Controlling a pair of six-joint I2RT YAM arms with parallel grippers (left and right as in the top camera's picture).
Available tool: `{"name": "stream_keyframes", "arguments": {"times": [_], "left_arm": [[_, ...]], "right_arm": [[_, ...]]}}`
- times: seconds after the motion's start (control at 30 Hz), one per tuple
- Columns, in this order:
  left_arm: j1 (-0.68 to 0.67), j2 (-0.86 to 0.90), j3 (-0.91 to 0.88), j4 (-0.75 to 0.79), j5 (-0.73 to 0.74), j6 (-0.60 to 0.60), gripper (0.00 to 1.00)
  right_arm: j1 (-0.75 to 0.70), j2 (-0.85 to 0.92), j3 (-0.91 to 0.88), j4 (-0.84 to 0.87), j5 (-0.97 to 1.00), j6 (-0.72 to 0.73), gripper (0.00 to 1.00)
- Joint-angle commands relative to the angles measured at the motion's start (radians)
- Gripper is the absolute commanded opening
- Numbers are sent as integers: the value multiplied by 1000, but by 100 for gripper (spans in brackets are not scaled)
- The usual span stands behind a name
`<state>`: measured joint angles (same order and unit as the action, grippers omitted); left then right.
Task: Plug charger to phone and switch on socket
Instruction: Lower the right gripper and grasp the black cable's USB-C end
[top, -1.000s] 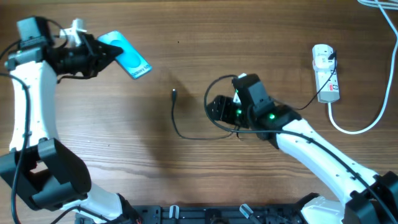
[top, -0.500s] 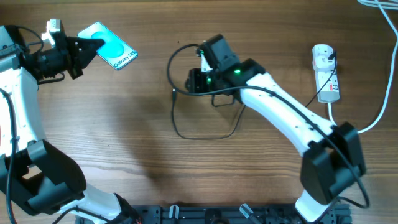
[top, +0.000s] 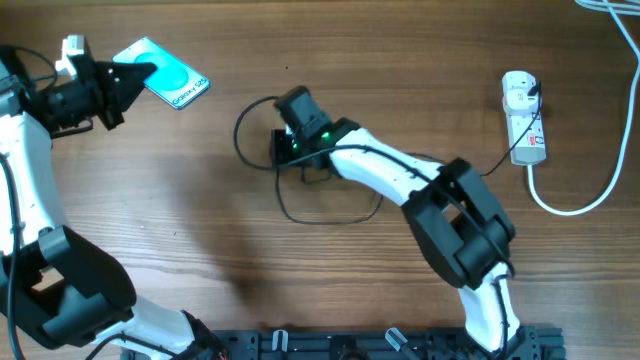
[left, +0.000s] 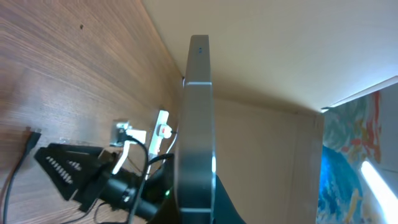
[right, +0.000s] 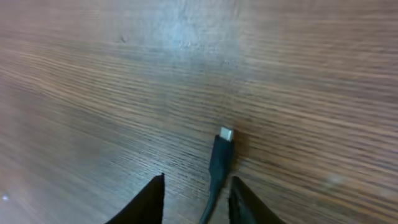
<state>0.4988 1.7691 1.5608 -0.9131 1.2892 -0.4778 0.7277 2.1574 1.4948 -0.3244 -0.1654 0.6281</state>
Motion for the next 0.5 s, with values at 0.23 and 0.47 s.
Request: {"name": "stream_keyframes", "arguments": {"times": [0.23,0.47], "left_arm": [[3,-19,8,3,45,-9,4],[3,-19,8,3,45,-9,4]], "right_arm": [[10,80,1,56,95,7,31],[28,121,1,68,99,4,21]]}}
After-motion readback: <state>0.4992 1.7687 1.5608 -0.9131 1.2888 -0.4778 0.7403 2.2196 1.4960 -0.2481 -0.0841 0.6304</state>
